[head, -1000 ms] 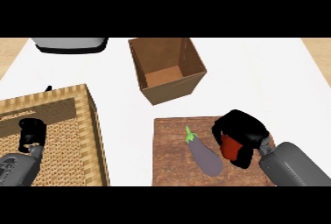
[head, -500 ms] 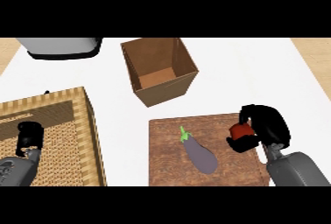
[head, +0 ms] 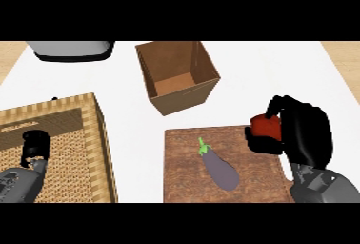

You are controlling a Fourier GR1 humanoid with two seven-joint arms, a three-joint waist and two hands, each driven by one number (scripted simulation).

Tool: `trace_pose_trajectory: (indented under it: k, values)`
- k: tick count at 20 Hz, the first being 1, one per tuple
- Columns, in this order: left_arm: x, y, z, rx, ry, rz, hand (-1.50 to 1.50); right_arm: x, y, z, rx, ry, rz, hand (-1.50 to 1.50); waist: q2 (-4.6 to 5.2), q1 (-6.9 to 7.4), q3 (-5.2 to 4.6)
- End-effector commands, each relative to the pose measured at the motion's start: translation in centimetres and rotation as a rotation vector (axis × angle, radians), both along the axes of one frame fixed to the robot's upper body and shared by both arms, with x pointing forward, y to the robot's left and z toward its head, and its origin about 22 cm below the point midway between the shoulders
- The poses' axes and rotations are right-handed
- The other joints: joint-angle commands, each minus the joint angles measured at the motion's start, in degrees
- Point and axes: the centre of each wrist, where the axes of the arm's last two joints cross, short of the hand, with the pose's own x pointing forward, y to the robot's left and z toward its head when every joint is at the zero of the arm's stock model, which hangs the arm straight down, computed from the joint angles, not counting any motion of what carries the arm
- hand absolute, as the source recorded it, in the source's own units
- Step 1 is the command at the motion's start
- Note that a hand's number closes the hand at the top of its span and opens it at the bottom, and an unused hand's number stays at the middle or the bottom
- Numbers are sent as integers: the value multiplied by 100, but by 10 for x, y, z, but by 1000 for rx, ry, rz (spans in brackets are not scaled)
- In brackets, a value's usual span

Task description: Pick the bell pepper from the cutting board and place it in the cardboard box

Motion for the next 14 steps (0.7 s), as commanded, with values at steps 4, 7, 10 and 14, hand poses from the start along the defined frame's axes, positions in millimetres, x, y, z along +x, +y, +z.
trace_pose_trajectory:
  k: [4,7,10,14]
  values:
    - [-4,12,13,200,-105,-146,0,-19,50,48,21,-146,85,150,84,186,18]
    - [7,20,31,199,-126,-153,0,-7,59,58,114,-157,118,150,114,241,25]
    - [8,4,25,222,-131,-174,0,12,72,78,181,-171,133,150,133,328,26]
    - [17,9,35,220,-128,-163,0,33,93,94,264,-178,113,150,153,362,24]
